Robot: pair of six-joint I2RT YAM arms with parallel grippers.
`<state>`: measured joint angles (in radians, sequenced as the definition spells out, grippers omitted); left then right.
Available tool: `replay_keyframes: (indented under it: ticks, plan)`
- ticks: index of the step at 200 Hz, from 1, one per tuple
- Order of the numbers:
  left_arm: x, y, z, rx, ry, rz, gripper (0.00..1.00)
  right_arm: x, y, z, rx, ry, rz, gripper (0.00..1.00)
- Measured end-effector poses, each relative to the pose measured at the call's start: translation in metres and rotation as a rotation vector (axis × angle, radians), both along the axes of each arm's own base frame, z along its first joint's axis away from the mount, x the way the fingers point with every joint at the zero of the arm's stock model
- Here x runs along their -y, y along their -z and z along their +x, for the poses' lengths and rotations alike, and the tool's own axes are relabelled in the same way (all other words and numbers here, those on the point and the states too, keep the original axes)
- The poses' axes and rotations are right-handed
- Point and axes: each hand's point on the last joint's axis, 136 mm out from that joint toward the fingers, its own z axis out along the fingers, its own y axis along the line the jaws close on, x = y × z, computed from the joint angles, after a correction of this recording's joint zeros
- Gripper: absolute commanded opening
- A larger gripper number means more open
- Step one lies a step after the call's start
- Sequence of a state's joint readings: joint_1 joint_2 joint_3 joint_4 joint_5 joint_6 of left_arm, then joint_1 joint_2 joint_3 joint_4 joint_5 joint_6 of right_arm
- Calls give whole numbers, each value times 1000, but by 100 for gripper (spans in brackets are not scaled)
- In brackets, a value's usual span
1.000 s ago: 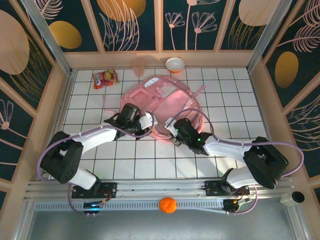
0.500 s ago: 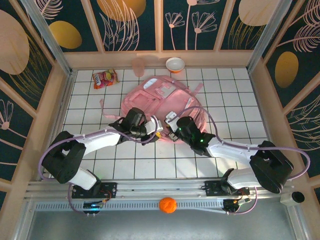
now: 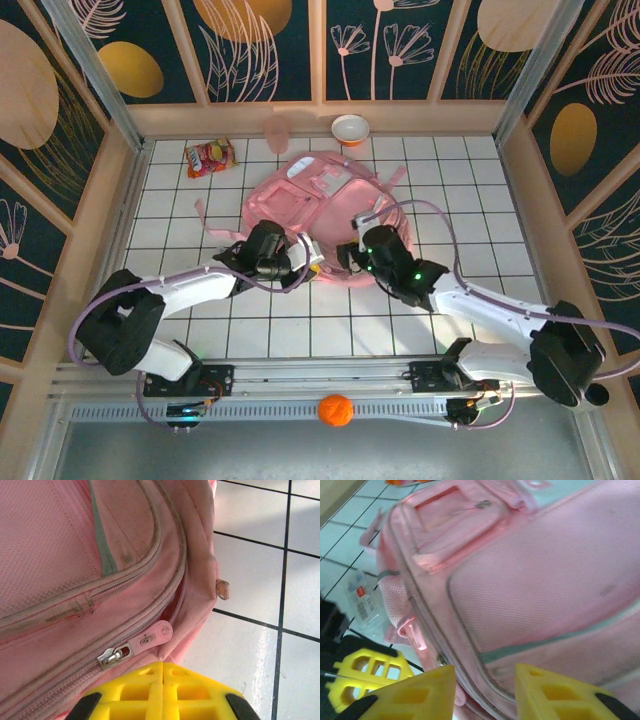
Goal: Pack books, pencil case, and school supplies into a backpack
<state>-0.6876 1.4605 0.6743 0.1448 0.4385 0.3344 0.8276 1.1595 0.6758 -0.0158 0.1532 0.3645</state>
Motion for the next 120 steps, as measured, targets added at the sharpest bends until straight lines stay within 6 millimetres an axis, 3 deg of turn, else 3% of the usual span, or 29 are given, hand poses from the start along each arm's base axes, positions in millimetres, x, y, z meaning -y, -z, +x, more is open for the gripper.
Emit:
replay_keyframes:
  ticks: [20, 48, 73, 101, 120]
  plan:
    - [-7, -7, 3, 37, -42, 3, 52, 15, 3, -2, -115, 95, 76, 39]
    - [-17, -35, 10, 217, -19, 18, 74, 12, 2, -19, -205, 92, 156, 39]
    - [-33, -46, 21, 380, 43, 88, 75, 23, 5, -23, -259, 123, 228, 39]
    - [-35, -33, 36, 481, 164, 231, 66, 44, 22, -21, -331, 185, 285, 39]
    - [-29, -23, 46, 536, 249, 294, 66, 48, 32, -24, -377, 191, 309, 38]
